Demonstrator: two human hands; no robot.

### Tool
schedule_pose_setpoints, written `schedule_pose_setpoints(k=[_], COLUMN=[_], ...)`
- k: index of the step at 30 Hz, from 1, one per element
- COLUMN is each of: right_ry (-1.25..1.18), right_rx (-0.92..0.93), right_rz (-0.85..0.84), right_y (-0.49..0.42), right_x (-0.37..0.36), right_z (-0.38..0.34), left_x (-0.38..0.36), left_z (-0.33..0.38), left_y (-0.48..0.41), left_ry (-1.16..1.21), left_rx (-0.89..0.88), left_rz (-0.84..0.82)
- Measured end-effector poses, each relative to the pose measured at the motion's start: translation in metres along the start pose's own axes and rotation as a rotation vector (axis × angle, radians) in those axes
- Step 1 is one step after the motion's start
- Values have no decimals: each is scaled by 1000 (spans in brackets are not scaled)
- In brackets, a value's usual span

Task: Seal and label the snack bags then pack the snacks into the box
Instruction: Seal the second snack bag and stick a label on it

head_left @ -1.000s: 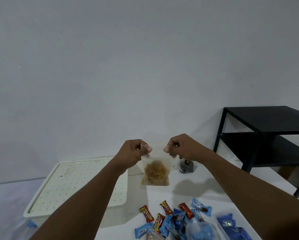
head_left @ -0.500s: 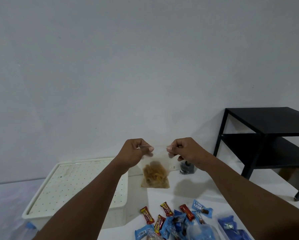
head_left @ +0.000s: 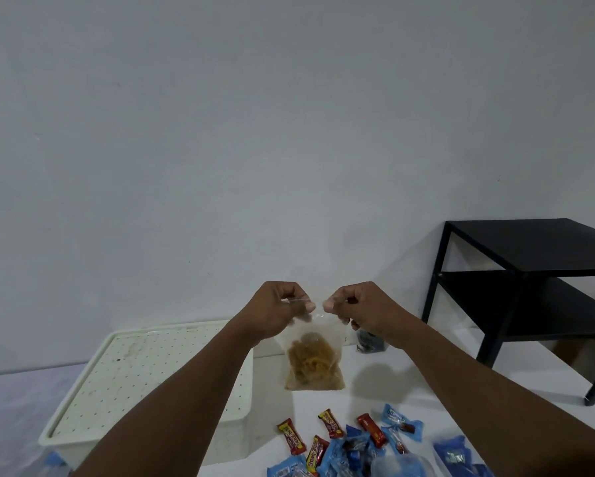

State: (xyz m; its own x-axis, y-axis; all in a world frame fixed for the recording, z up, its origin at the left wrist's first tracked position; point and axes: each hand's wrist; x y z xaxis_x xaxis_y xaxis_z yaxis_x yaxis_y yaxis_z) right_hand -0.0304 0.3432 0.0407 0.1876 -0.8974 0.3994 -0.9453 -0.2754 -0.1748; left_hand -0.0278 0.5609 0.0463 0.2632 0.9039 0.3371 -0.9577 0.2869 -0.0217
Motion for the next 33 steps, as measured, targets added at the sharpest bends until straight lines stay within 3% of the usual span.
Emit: schedule_pose_setpoints(k=[7, 16, 22, 27, 33], right_ry=[-7, -185, -98, -154, -110], right_rx=[41, -85, -48, -61, -197], right_rz=[47, 93, 138, 172, 412], right_y=[-2, -2, 0, 0, -8], right_x=[9, 8, 14, 18, 5], right_z=[-4, 1, 2, 4, -4], left_x=[6, 12, 17, 16, 3], left_z=[-5, -7, -7, -8, -2], left_y=[3, 3, 8, 9, 0], left_ry=[175, 178, 248, 361, 239], left_rx=[87, -1, 102, 63, -23], left_rz=[44, 204, 72, 103, 266])
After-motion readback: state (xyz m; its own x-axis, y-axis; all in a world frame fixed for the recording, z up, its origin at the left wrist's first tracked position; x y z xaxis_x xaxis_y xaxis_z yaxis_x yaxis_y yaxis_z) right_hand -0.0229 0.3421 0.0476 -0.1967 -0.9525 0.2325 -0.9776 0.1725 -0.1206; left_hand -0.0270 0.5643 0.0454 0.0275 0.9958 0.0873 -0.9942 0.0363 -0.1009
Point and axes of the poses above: each hand's wrist, its own y-axis away from the middle knuckle, its own x-axis out of the back of the hand, z = x × y, and after that the axes turned 5 degrees about x, right-handed
